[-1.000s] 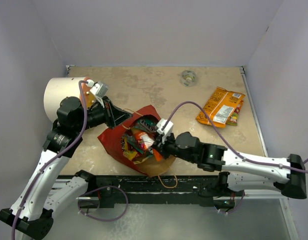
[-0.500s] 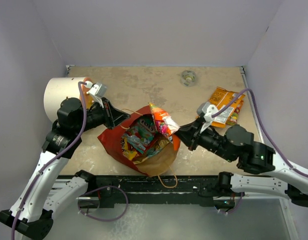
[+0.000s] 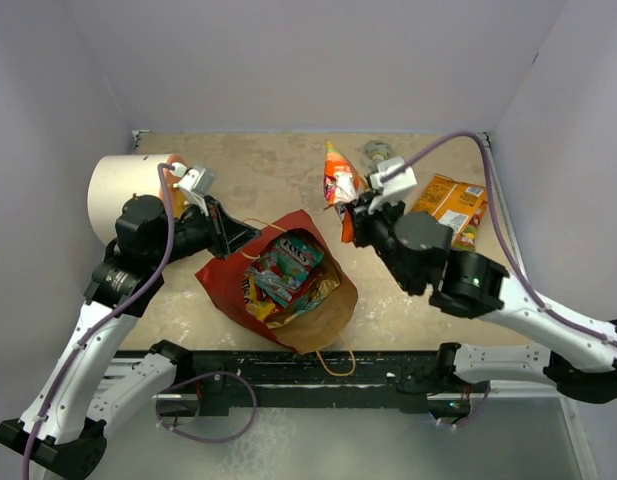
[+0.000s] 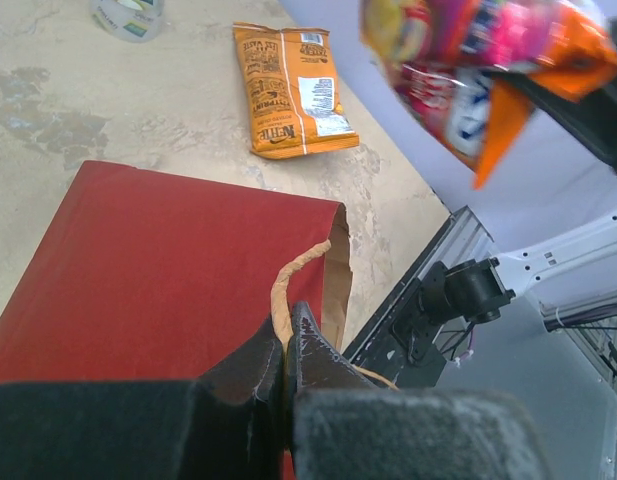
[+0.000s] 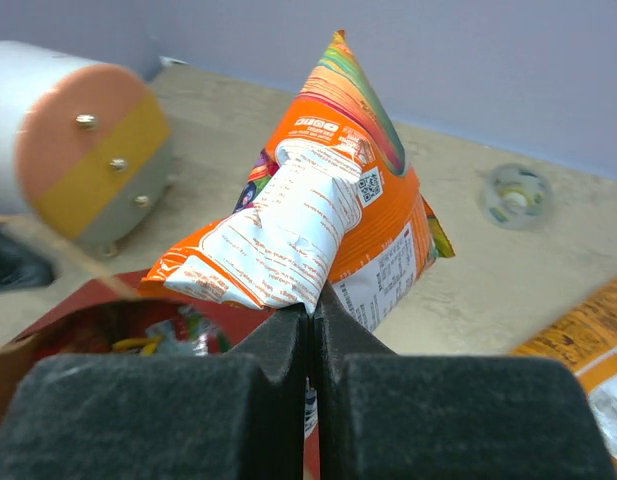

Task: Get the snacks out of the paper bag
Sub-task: Place the snack at the center of the board.

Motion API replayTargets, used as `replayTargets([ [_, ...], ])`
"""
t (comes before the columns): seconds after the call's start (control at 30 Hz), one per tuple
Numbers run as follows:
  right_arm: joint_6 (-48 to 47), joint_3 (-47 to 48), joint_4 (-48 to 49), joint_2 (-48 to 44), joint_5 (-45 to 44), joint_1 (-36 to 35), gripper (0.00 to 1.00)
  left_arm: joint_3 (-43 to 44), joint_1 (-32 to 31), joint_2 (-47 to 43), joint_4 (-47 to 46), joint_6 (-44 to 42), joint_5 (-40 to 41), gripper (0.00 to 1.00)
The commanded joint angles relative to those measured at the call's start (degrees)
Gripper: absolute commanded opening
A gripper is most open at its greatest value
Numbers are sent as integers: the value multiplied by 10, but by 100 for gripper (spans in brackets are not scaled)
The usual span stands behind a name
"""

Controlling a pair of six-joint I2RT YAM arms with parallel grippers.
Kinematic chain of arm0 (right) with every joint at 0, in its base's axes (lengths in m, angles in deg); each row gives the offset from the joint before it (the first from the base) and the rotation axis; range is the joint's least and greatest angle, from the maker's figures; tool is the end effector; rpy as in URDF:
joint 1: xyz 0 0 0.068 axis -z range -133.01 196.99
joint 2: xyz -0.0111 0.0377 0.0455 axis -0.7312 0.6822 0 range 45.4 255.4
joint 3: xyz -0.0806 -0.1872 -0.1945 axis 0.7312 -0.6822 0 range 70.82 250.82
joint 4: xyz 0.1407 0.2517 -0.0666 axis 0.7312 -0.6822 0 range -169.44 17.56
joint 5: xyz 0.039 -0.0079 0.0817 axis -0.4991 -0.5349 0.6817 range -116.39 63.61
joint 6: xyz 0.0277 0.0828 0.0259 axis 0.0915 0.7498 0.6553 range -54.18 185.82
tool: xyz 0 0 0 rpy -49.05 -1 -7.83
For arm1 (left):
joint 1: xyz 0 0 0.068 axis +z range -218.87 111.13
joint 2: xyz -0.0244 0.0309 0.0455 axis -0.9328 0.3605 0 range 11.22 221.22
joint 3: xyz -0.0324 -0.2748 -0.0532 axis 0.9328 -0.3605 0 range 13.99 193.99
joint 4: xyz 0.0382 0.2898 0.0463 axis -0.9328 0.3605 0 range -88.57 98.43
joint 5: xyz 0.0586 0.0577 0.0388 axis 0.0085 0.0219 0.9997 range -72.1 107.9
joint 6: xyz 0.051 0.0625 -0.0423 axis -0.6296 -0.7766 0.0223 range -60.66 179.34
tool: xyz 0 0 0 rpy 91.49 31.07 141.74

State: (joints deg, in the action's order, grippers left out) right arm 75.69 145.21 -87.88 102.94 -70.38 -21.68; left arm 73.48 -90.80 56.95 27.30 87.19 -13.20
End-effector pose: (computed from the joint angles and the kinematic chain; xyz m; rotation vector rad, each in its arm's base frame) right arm 0.1467 0.2197 0.4864 -0.1894 1.5624 0.4887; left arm 0.1969 -0.1246 0.4042 0.3186 1.8621 -1.0921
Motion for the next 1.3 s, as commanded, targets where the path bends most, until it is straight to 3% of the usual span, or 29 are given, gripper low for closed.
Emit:
replayTargets([
  [0.0, 43, 49, -18, 40, 15, 117, 0, 25, -1, 3, -8, -5, -10, 0],
  [0.17, 110, 31, -20, 60, 138, 272, 0, 4, -2, -10, -28, 0, -29, 0],
  [0.43, 100, 64, -149, 165, -21, 369, 0, -13, -1, -10, -42, -10, -81, 0],
  [0.67, 96, 90, -204, 267, -42, 505, 0, -11, -1, -15, -27, -33, -93, 0],
  [0.83, 99, 114, -238, 355, -93, 552, 0, -16, -1, -15, -32, -37, -112, 0],
  [0.97, 62, 87, -159, 406, -63, 582, 0, -22, -1, -27, -27, -47, -113, 0],
  [1.2, 66, 112, -147, 484, -30, 590, 0, -86, -1, -77, -66, -20, -136, 0],
  [1.27, 60, 97, -130, 482, -13, 590, 11, -100, -1, -89, -68, -22, -138, 0],
])
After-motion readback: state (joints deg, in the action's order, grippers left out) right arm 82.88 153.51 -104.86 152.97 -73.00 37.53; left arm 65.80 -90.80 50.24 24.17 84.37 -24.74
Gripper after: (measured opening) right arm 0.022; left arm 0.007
